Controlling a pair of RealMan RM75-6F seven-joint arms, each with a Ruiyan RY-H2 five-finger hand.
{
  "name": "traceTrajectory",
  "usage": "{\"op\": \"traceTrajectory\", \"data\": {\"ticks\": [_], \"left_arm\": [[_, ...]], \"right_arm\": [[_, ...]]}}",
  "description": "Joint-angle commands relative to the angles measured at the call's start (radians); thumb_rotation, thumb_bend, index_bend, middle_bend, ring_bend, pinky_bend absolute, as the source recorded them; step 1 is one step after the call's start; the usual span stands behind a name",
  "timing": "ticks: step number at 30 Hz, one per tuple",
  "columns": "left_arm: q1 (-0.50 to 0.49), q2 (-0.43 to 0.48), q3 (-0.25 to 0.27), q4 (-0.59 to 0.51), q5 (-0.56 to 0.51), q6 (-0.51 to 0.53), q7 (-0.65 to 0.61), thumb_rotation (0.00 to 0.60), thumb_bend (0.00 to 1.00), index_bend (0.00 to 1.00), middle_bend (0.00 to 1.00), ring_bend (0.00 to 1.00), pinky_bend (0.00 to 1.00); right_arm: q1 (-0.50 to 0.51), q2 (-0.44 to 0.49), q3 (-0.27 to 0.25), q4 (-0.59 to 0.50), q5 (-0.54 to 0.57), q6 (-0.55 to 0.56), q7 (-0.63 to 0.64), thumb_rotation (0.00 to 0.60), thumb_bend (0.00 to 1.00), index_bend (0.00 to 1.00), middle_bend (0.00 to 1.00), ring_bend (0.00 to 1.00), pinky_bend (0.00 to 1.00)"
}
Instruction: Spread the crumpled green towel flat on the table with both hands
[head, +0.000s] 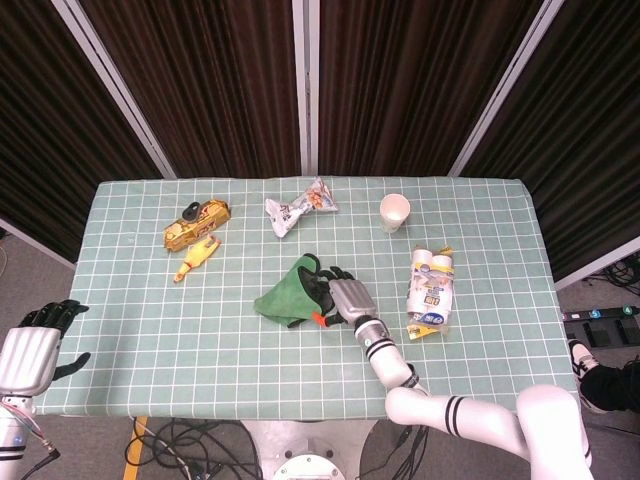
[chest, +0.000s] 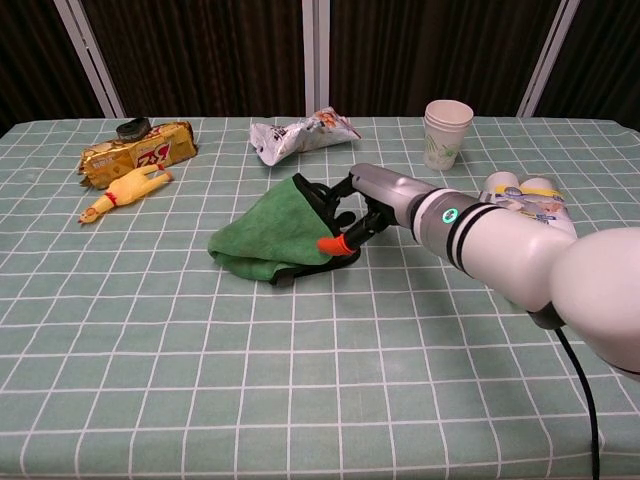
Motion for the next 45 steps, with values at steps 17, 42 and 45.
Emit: {"op": "traceTrajectory", "data": {"ticks": [17, 42, 45], "left_arm": [[0.014, 0.000, 0.005, 0.015, 0.002, 0.014, -0.028, 0.600, 0.06, 0.26, 0.27, 0.23, 0.31], [-0.121, -0.001, -0.033, 0.046, 0.019, -0.132, -0.184, 0.600, 0.06, 0.26, 0.27, 0.23, 0.31], [-0.150, -0.017, -0.041, 0.063, 0.010, -0.171, -0.232, 0.600, 0.06, 0.26, 0.27, 0.23, 0.31]], "right_arm": [[0.005, -0.047, 0.016, 0.031, -0.009, 0.078, 0.015, 0.600, 0.37, 0.74, 0.22, 0.00, 0.10], [0.206, 0.497, 0.119, -0.409, -0.289, -0.178, 0.042, 0.600, 0.41, 0.78, 0.25, 0.01, 0.10], [0.224, 0.536, 0.089, -0.427, -0.310, -0.216, 0.042, 0.600, 0.42, 0.78, 0.25, 0.01, 0.10]]}}
